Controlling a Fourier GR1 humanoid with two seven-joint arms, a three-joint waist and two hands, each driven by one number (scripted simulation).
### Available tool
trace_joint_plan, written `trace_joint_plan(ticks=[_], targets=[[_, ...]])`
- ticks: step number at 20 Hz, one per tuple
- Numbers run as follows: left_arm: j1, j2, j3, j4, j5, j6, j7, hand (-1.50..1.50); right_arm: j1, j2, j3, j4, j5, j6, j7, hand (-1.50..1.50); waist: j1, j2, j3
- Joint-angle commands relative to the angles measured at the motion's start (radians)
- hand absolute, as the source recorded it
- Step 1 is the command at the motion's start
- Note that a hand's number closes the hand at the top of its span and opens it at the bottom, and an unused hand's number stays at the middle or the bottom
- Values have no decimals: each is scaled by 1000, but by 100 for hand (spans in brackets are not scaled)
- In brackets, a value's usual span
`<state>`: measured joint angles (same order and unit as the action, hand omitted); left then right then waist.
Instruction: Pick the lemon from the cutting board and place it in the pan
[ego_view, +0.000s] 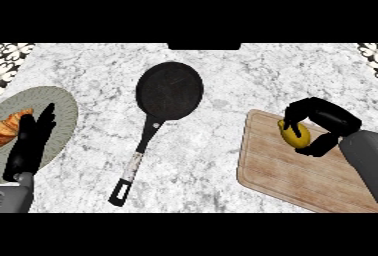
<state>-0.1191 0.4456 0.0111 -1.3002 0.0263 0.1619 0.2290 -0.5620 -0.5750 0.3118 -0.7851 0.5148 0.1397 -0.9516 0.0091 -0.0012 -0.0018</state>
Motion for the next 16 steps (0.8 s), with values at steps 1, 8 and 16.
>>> trace_joint_plan(ticks=[1,8,16], targets=[[25,10,18,6,5,-6,-8,0,18,-6,28,9,97,-61,261,150,-13,-6,-1],[22,12,25,-3,8,-7,5,0,13,43,41,-15,207,-104,798,150,-29,-13,-2],[31,8,37,-19,4,-6,6,0,26,95,-66,-450,138,-255,876,150,-34,-12,1]])
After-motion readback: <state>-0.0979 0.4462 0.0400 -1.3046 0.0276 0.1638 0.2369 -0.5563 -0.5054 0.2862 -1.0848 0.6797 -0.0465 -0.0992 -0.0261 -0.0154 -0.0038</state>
